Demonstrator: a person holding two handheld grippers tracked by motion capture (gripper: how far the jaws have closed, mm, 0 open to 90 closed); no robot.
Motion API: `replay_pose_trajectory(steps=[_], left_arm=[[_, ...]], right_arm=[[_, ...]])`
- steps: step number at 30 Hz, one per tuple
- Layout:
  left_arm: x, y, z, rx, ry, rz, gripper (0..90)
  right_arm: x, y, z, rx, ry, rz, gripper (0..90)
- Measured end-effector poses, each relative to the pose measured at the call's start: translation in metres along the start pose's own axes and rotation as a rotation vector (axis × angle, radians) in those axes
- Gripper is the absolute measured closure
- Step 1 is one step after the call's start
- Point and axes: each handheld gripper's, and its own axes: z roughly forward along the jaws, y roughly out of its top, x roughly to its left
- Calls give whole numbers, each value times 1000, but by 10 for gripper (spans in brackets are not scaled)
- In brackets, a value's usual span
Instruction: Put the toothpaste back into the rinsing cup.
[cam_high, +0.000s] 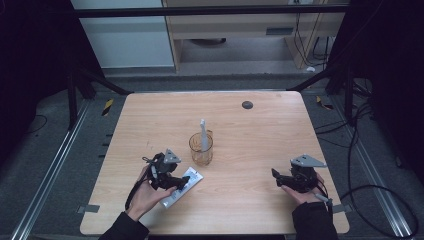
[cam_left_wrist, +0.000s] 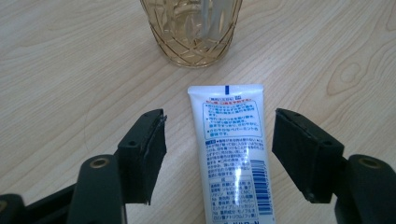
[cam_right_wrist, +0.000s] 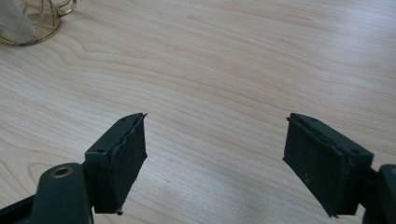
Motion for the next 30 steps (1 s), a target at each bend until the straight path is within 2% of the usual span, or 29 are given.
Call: replay_pose_trajectory(steps=[8, 10, 26, 30], left_arm=[[-2, 10, 7, 9, -4, 6, 329], [-3, 11, 10, 26, 0, 14, 331], [-4, 8, 23, 111, 2, 23, 344], [-4, 6, 25, 131, -10, 18, 351]], right_arm=[[0, -1, 1, 4, 3, 1, 209], [-1, -1, 0, 3, 4, 1, 208], [1, -2, 3, 18, 8, -12, 210], [1, -2, 3, 21, 4, -19, 211]])
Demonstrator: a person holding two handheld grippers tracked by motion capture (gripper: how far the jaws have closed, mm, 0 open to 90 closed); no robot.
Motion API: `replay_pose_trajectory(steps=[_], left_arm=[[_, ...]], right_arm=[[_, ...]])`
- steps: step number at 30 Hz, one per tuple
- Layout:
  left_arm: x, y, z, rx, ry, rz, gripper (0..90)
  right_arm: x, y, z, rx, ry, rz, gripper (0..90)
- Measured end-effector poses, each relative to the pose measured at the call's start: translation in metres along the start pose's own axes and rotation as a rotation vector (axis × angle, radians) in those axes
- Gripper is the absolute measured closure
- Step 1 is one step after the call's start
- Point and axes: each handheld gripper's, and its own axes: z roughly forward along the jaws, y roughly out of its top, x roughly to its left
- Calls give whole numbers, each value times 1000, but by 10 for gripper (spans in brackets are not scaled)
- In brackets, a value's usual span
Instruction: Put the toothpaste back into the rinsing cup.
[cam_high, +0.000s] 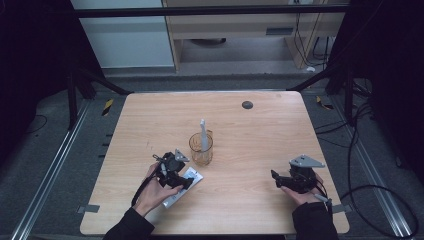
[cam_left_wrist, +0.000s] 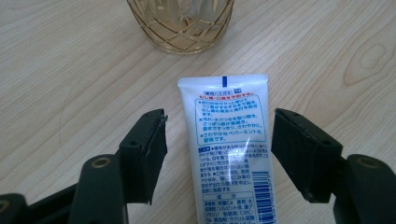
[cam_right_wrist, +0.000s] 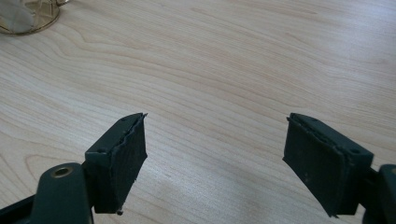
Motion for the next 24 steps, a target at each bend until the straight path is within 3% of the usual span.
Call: replay_pose_trajectory(steps=[24], left_arm=[[-3, -4, 10, 79, -29, 14, 355]], right_arm=[[3, 0, 2, 12, -2, -6, 212]])
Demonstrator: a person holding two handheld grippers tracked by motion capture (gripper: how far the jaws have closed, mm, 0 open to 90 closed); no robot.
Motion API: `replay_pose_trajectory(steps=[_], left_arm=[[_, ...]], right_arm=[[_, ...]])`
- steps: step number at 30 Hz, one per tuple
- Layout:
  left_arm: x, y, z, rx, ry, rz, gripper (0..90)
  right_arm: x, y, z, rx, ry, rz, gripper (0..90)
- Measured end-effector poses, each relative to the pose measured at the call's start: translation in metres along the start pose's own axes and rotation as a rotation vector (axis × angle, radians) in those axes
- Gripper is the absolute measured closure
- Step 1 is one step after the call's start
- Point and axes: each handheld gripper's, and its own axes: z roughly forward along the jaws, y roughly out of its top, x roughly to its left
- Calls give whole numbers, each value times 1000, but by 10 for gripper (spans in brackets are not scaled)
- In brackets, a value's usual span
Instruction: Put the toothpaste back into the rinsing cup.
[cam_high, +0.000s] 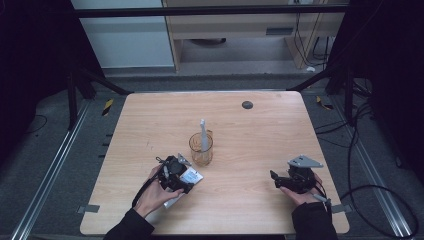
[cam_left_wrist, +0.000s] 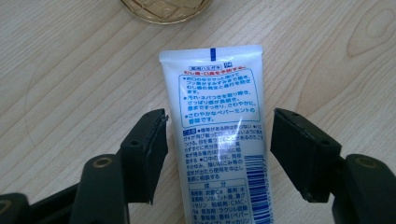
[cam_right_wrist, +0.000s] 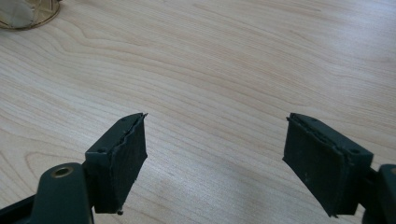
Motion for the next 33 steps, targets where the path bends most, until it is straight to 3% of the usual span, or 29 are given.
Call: replay_pose_trajectory(steps=[13, 21, 33], left_arm=[[1, 1, 9, 40, -6, 2, 365], [2, 2, 9, 54, -16, -17, 393], [4, 6, 2, 78, -27, -68, 579]], right_arm=[[1, 0, 1, 3, 4, 0, 212], [1, 0, 0, 5, 4, 5, 213], [0, 1, -1, -3, 0, 4, 213]])
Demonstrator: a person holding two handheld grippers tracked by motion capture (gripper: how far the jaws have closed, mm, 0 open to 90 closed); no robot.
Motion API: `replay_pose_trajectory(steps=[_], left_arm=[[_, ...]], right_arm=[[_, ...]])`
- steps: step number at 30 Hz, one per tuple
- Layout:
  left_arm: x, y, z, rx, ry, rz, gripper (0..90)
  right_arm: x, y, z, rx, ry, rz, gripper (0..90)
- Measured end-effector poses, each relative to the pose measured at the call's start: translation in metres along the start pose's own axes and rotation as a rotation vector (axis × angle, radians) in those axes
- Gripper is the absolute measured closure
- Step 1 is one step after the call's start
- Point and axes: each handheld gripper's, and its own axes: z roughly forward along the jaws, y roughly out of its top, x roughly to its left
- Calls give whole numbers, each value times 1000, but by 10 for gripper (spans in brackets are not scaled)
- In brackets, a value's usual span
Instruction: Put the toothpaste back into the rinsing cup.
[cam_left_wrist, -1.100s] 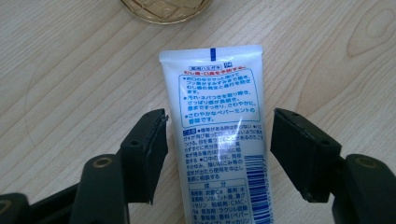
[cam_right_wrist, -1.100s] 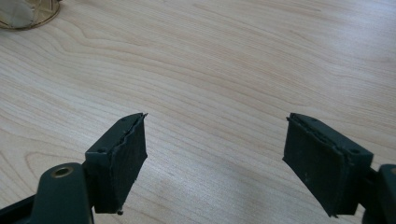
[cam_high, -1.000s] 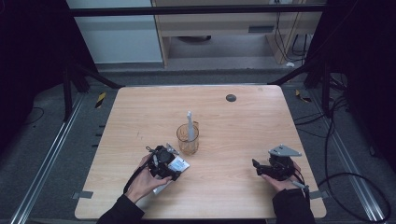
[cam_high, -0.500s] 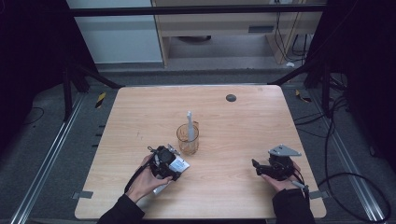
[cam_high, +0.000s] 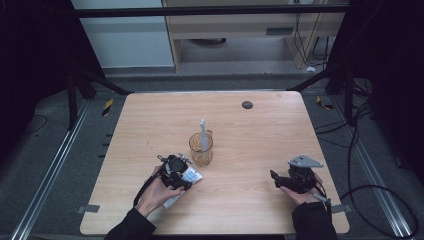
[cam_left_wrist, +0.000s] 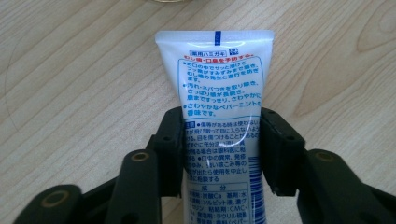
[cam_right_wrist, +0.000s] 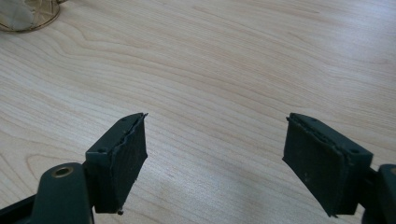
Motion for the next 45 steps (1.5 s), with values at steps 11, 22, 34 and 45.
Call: replay_pose_trajectory(steps=[11, 22, 34, 45], left_arm=[[2, -3, -8, -25, -25, -4, 684], [0, -10, -47, -198, 5, -5, 693], [17, -17, -80, -375, 69, -61, 693], [32, -15, -99, -526, 149, -116, 694]], right_arm=[[-3, -1, 1, 6, -6, -2, 213], [-4, -3, 0, 8, -11, -3, 214], [-4, -3, 0, -1, -16, 0, 215], [-2, -2, -1, -12, -24, 7, 214]])
